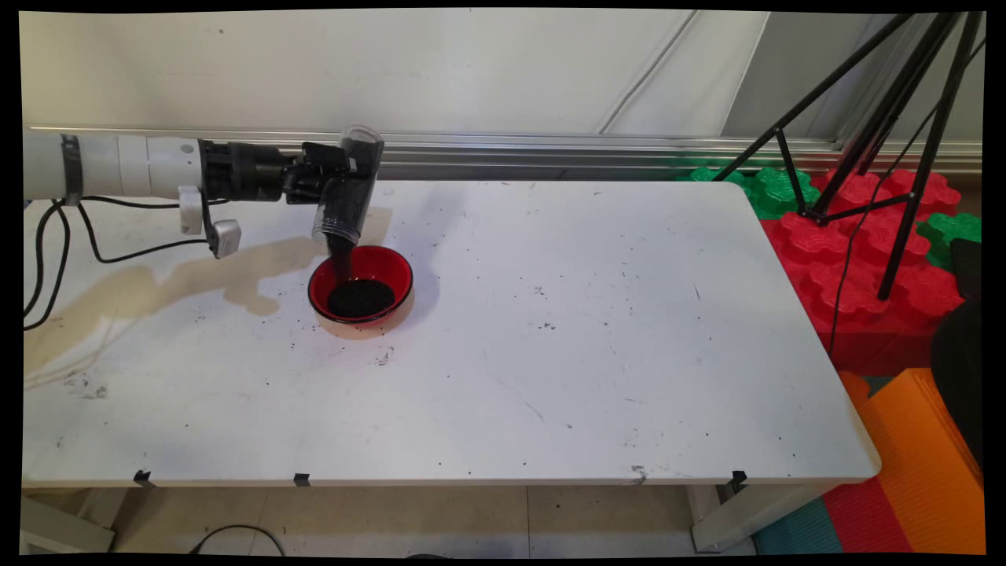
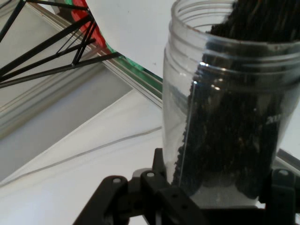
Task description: Pour the black seasoning powder in the red bowl
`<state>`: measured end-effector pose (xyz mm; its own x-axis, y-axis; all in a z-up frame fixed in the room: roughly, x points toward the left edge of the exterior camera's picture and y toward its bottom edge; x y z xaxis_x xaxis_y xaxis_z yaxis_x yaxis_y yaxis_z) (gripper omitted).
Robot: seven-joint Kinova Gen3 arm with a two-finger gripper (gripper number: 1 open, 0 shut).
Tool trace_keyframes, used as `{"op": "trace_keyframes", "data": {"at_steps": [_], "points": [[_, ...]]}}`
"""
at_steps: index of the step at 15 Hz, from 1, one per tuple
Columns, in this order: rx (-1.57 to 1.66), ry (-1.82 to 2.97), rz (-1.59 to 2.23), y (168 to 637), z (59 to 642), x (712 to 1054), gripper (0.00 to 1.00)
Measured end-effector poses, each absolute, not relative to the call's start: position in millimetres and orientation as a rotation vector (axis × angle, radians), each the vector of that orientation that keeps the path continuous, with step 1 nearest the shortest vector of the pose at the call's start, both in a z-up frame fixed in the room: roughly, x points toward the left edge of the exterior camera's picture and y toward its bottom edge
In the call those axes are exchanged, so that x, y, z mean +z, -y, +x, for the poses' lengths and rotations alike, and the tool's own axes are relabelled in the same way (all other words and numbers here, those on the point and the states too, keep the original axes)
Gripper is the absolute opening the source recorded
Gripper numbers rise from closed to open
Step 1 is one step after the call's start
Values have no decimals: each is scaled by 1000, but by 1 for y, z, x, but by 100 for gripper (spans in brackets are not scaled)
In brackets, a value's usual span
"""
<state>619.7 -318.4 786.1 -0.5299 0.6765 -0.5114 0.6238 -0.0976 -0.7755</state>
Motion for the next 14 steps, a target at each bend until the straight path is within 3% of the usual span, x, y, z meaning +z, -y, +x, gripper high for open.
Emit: {"op": "trace_keyframes", "data": {"at_steps": [14], "points": [[1746, 2065, -1520, 316, 616, 787, 0]]}}
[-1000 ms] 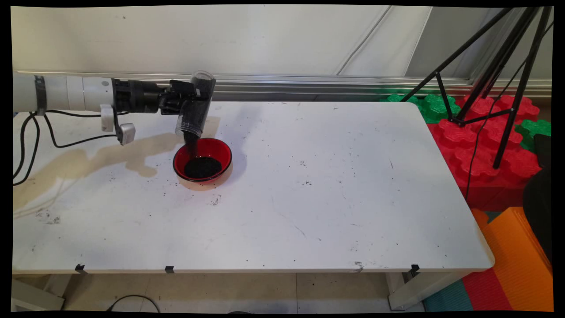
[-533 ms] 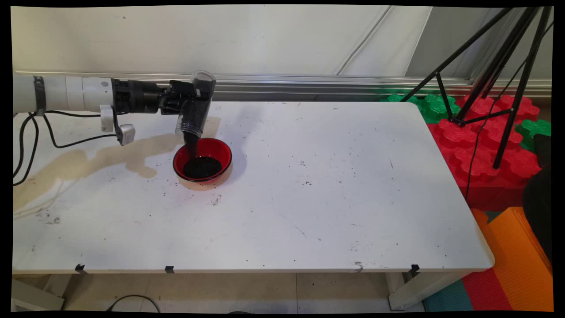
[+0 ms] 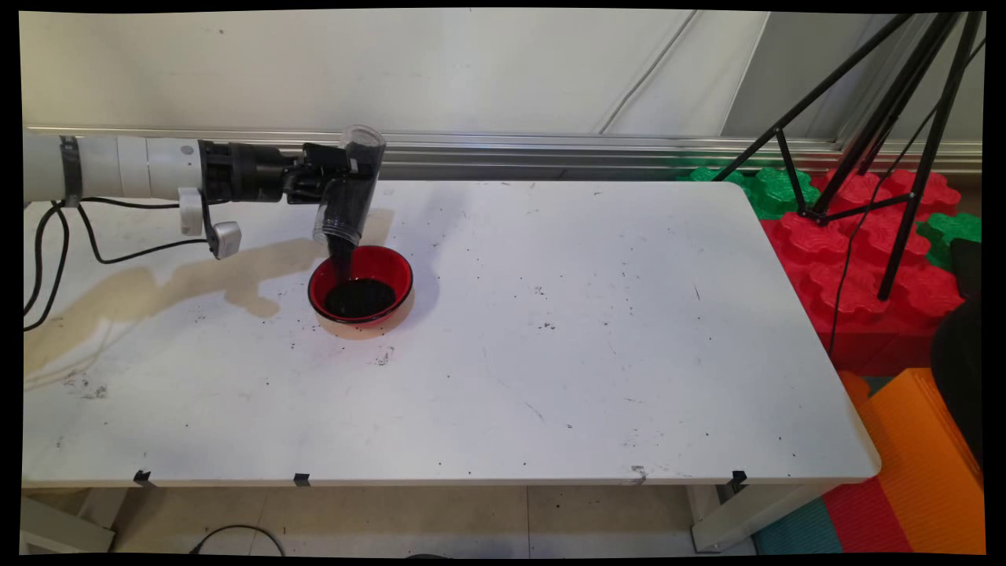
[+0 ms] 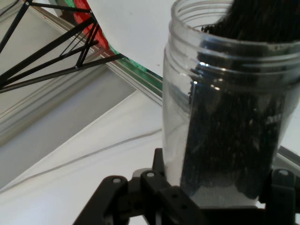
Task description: Pour the black seasoning powder in the red bowl
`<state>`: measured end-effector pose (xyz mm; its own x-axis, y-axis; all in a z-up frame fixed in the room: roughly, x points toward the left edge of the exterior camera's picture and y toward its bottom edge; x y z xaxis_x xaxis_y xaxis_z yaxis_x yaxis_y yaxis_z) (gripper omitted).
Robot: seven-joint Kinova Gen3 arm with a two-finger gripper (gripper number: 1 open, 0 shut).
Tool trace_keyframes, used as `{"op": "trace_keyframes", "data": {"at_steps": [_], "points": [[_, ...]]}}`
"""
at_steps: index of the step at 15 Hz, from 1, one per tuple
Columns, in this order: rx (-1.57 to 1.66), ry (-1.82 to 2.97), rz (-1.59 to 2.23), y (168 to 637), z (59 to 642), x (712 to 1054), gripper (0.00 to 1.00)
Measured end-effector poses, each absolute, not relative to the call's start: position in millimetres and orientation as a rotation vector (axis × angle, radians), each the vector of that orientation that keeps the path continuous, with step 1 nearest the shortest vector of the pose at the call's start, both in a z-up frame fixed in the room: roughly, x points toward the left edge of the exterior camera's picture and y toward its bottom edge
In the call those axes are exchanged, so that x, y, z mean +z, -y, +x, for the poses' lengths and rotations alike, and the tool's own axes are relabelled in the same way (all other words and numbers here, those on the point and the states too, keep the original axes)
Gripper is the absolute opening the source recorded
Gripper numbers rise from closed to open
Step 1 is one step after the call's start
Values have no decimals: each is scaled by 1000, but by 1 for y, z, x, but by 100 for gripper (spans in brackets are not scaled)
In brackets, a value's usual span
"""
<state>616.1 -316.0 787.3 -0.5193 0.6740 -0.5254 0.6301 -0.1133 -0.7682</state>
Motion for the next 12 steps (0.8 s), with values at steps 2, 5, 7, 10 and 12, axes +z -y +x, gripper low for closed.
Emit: {"op": "trace_keyframes", "data": {"at_steps": [2, 5, 7, 10, 12], "points": [[1747, 2065, -1521, 316, 616, 787, 0], [1746, 2065, -1522, 316, 615, 787, 0], [1742, 2067, -1516, 316, 615, 787, 0], [1731, 2072, -1498, 316, 614, 786, 0], [1725, 2076, -1487, 316, 613, 786, 0]]}}
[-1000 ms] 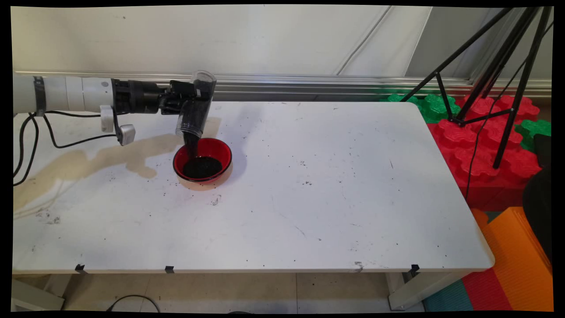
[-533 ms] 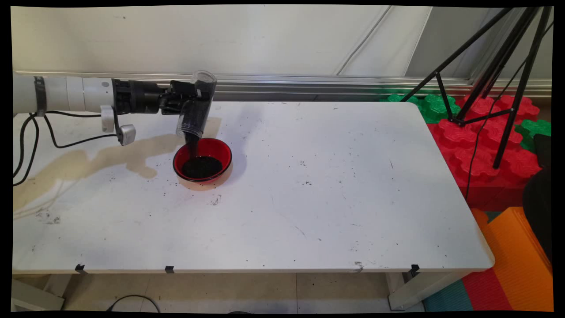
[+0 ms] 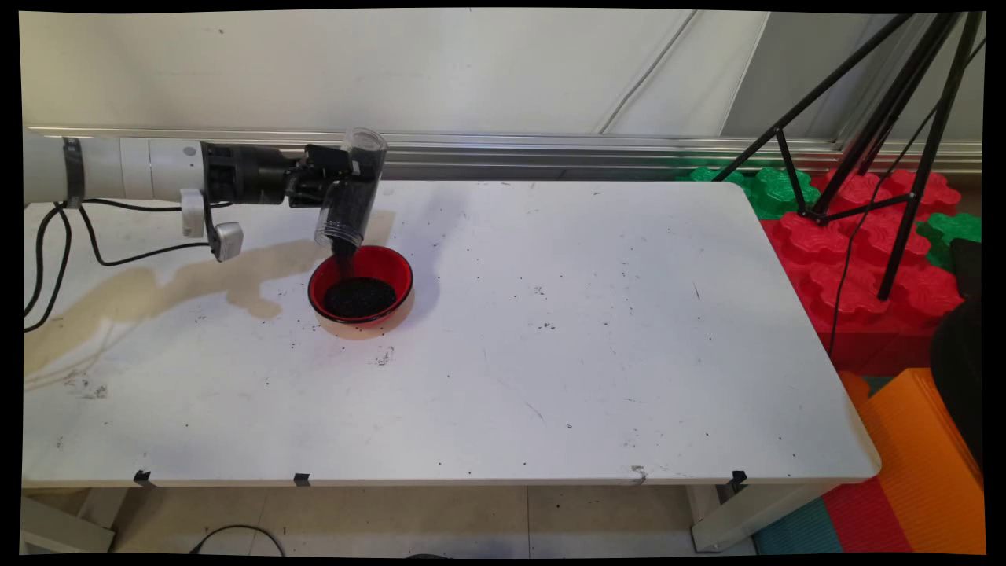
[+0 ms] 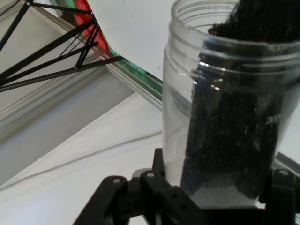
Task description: Pour the black seasoning powder in the red bowl
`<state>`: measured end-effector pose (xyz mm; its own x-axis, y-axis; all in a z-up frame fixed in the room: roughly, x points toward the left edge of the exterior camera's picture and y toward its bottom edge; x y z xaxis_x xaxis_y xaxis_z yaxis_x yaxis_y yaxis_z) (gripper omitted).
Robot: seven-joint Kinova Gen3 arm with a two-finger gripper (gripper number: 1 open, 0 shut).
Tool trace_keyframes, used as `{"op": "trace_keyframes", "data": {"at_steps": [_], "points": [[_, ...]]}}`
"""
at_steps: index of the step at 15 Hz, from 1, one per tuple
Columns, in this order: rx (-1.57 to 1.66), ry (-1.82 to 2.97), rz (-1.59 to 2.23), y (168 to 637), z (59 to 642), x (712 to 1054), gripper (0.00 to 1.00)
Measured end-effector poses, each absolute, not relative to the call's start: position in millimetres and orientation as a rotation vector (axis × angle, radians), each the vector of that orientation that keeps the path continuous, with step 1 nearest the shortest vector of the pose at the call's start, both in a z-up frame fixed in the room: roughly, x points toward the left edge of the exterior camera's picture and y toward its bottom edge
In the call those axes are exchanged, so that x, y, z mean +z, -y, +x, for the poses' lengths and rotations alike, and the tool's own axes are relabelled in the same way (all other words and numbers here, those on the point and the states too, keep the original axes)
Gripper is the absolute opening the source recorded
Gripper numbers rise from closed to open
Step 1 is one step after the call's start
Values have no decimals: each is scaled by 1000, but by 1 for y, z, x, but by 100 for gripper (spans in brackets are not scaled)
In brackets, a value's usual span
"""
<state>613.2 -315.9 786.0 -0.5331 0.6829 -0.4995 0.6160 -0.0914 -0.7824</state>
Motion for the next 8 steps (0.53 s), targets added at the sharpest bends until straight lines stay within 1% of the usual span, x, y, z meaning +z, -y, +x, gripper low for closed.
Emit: {"op": "trace_keyframes", "data": {"at_steps": [8], "points": [[1704, 2098, -1432, 317, 612, 785, 0]]}}
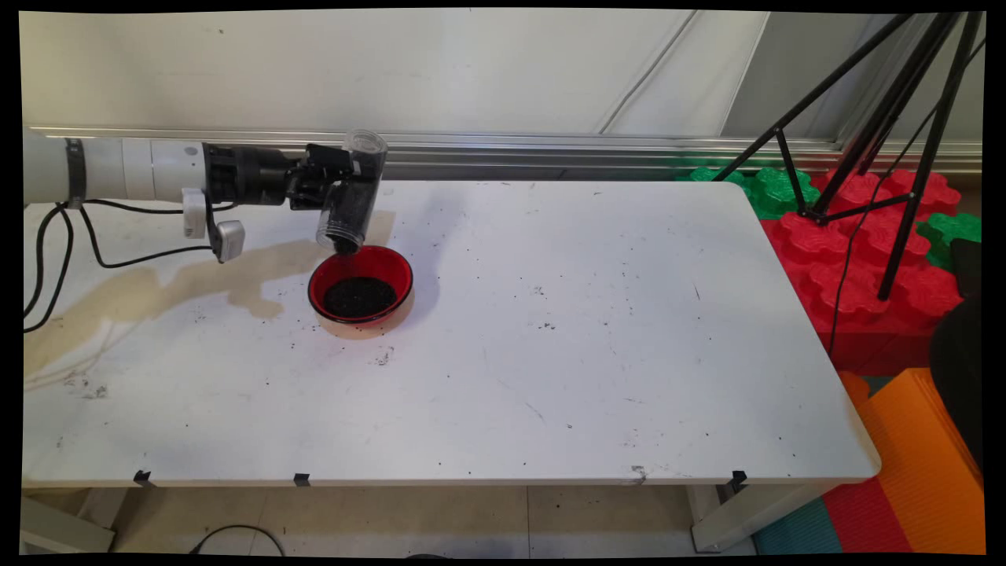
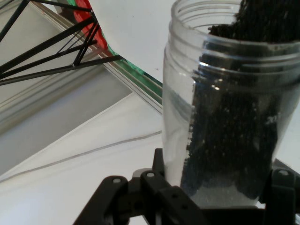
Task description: Pour the black seasoning powder in the red bowl
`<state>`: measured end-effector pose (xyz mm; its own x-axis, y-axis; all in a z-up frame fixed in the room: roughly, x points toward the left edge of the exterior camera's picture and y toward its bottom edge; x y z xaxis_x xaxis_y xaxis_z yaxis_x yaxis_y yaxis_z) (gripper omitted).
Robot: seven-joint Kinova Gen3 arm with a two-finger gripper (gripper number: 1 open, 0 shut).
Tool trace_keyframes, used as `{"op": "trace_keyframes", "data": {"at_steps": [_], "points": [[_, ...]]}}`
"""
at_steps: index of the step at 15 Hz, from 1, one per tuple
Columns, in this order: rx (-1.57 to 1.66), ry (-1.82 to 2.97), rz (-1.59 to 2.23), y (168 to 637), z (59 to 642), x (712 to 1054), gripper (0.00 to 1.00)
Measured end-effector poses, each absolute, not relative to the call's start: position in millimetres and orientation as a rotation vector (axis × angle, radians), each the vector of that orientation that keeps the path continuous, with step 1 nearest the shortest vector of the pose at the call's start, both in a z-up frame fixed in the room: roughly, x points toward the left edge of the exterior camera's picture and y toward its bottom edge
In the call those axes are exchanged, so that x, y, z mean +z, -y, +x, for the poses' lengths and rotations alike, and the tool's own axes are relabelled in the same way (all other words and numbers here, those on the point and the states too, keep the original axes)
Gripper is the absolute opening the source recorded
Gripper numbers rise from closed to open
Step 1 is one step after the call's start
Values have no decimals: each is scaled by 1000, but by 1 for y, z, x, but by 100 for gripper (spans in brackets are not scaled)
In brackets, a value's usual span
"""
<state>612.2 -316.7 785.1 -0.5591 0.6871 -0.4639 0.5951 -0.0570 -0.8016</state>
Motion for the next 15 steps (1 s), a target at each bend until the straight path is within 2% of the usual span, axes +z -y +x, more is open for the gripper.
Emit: {"op": "trace_keyframes", "data": {"at_steps": [15], "points": [[1537, 2213, -1029, 315, 621, 794, 0]]}}
